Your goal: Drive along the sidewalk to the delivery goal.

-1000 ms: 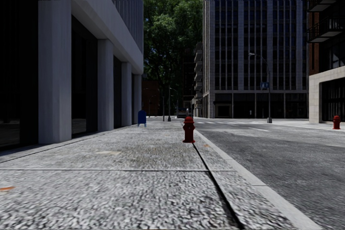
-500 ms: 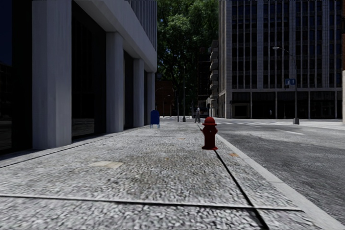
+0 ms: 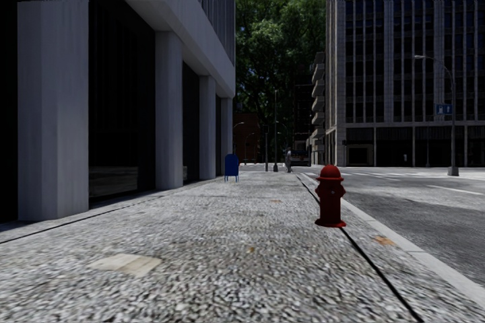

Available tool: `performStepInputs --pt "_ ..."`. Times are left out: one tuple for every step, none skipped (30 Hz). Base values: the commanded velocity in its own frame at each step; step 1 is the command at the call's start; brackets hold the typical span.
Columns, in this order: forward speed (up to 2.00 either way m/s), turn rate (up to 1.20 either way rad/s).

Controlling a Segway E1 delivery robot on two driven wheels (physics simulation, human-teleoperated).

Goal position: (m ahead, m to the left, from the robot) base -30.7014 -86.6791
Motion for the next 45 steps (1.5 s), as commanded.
performStepInputs --pt "2.0 0.0" --pt "2.0 0.0" --pt "2.0 0.0" --pt "2.0 0.0" --pt "2.0 0.0" --pt "2.0 0.0" --pt "2.0 0.0" --pt "2.0 0.0" --pt "2.0 0.0" --pt "2.0 0.0" --pt "2.0 0.0" --pt "2.0 0.0" --pt "2.0 0.0" --pt "2.0 0.0" --pt "2.0 0.0" --pt "2.0 0.0" --pt "2.0 0.0" --pt "2.0 0.0" --pt "2.0 0.0" --pt "2.0 0.0" --pt "2.0 0.0" --pt "2.0 0.0" --pt "2.0 0.0" --pt "2.0 0.0" --pt "2.0 0.0" --pt "2.0 0.0" --pt "2.0 0.0" --pt "2.0 0.0" --pt "2.0 0.0" --pt "2.0 0.0" --pt "2.0 0.0" --pt "2.0 0.0" --pt "2.0 0.0" --pt "2.0 0.0" --pt "2.0 0.0" --pt "2.0 -0.01" --pt "2.0 -0.05" --pt "2.0 -0.06" --pt "2.0 -0.06" --pt "2.0 -0.06" --pt "2.0 -0.07" --pt "2.0 -0.11" --pt "2.0 -0.11" --pt "2.0 -0.17" --pt "2.0 -0.21"
